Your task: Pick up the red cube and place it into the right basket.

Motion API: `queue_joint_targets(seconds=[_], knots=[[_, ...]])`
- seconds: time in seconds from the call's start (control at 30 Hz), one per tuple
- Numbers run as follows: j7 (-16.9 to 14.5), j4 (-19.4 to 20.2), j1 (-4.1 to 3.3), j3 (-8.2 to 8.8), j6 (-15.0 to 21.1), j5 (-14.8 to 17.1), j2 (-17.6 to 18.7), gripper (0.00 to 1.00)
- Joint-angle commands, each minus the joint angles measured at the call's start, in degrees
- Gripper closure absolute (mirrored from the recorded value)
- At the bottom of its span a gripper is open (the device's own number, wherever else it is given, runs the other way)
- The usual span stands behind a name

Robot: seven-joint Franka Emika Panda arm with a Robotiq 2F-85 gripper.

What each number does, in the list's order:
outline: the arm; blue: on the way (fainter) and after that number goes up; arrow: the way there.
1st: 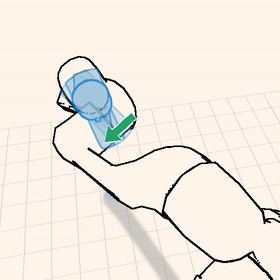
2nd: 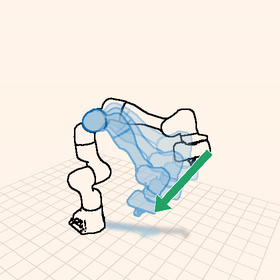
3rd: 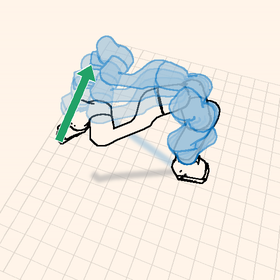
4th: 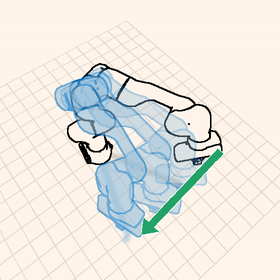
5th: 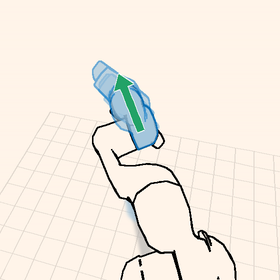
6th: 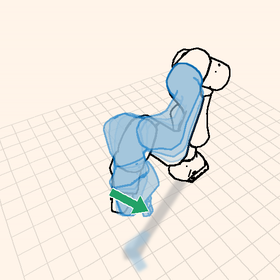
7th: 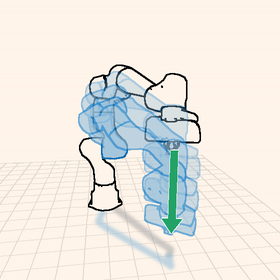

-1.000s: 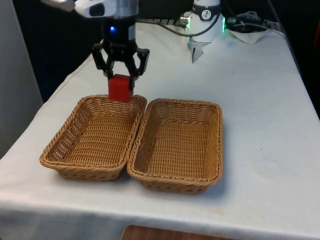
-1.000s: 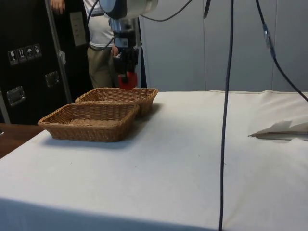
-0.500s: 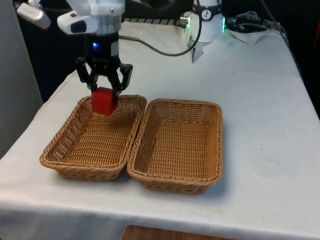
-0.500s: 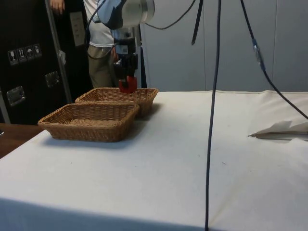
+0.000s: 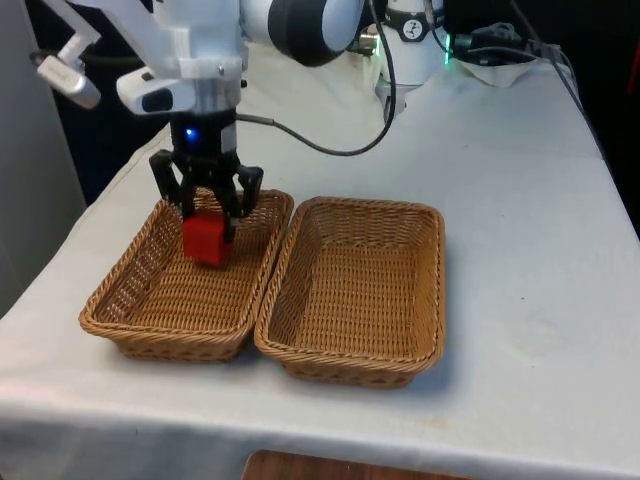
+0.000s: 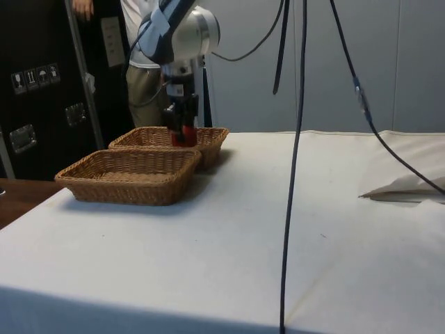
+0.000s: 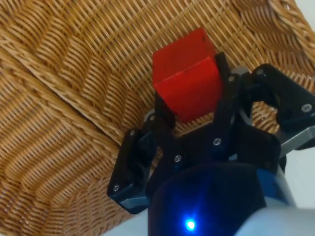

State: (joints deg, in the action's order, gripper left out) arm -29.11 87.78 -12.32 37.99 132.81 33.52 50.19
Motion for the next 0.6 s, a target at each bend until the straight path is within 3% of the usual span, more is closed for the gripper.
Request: queue_joint_targets(seconds=[0.0, 0.1, 0.13, 0.2, 0.27, 0.3, 0.4, 0.43, 0.5, 0.57], knots=[[-0.3, -0.5, 0.46, -0.34, 0.1, 0.4, 0.2, 0.98], [-0.1, -0.5, 0.06, 0.11, 0.0, 0.5, 0.6, 0.98], [-0.3, -0.9, 0.34, 0.0, -0.1, 0.7, 0.7, 0.98], [-0.3, -0.9, 0.34, 0.0, 0.0, 0.7, 0.8, 0.9], [-0.3, -0.9, 0.34, 0.06, 0.0, 0.6, 0.9, 0.73], [-0.3, -0.9, 0.34, 0.11, 0.0, 0.6, 0.9, 0.54], [-0.1, -0.6, 0.06, 0.29, 0.0, 0.5, 0.7, 0.25], [-0.2, -0.9, 0.29, 0.11, 0.0, 0.6, 0.9, 0.25], [-0.2, -1.0, 0.29, 0.11, 0.0, 0.6, 0.9, 0.05], [-0.2, -1.0, 0.29, 0.11, 0.0, 0.6, 0.9, 0.0]])
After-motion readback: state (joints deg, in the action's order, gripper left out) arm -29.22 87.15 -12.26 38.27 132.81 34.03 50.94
